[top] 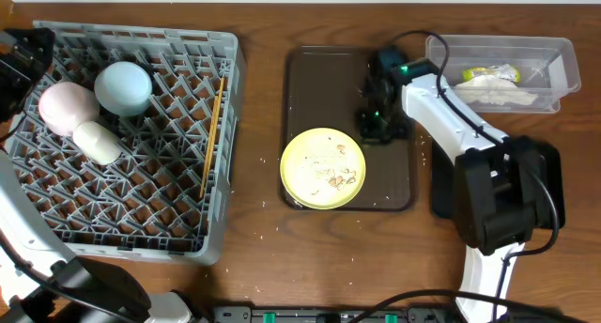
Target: Sort waste into correct bins and load items into the dishwasher
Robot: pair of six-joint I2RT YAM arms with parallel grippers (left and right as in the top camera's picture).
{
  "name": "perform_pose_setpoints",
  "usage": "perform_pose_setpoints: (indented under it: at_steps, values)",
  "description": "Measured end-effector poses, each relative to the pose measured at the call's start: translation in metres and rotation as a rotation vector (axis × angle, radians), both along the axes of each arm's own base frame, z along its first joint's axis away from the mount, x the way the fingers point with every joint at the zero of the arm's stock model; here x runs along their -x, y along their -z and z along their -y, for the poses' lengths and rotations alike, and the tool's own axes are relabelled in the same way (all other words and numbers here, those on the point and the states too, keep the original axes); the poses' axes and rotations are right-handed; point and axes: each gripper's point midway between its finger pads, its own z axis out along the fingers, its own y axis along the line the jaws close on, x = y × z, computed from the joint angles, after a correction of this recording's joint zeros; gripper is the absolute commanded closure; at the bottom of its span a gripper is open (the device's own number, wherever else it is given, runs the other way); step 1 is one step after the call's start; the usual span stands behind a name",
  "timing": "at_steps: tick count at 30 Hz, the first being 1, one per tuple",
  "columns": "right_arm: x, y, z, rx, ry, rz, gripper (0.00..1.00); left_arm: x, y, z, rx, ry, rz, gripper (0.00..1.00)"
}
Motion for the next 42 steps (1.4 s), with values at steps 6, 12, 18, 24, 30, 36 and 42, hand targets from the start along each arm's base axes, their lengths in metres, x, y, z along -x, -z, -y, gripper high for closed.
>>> perform_pose_setpoints:
  at_steps: [6, 12, 18, 24, 30, 36, 42]
  values:
    - [0.005, -0.004, -0.022, -0.003, -0.076, 0.027, 0.99, 0.0, 0.0, 0.0, 0.0, 0.0, 0.0, 0.02]
    - [0.011, -0.002, -0.032, 0.046, -0.114, 0.045, 0.99, 0.001, 0.001, 0.001, 0.004, 0.0, -0.005, 0.02]
    - [0.011, 0.006, -0.023, 0.099, -0.08, 0.034, 0.99, 0.001, 0.001, 0.001, 0.005, 0.0, -0.006, 0.02]
    - [0.015, 0.022, -0.019, 0.132, -0.075, -0.011, 0.99, 0.001, 0.001, 0.001, 0.005, 0.0, -0.006, 0.02]
    - [0.014, 0.023, -0.011, 0.176, -0.036, -0.007, 0.99, 0.001, 0.001, 0.001, 0.006, 0.0, -0.006, 0.01]
    - [0.014, 0.024, 0.01, 0.248, 0.009, -0.022, 0.99, 0.001, 0.001, 0.001, 0.006, 0.0, -0.006, 0.02]
    - [0.005, 0.024, 0.041, 0.306, 0.076, -0.023, 0.99, 0.001, 0.001, 0.001, 0.005, 0.0, -0.006, 0.02]
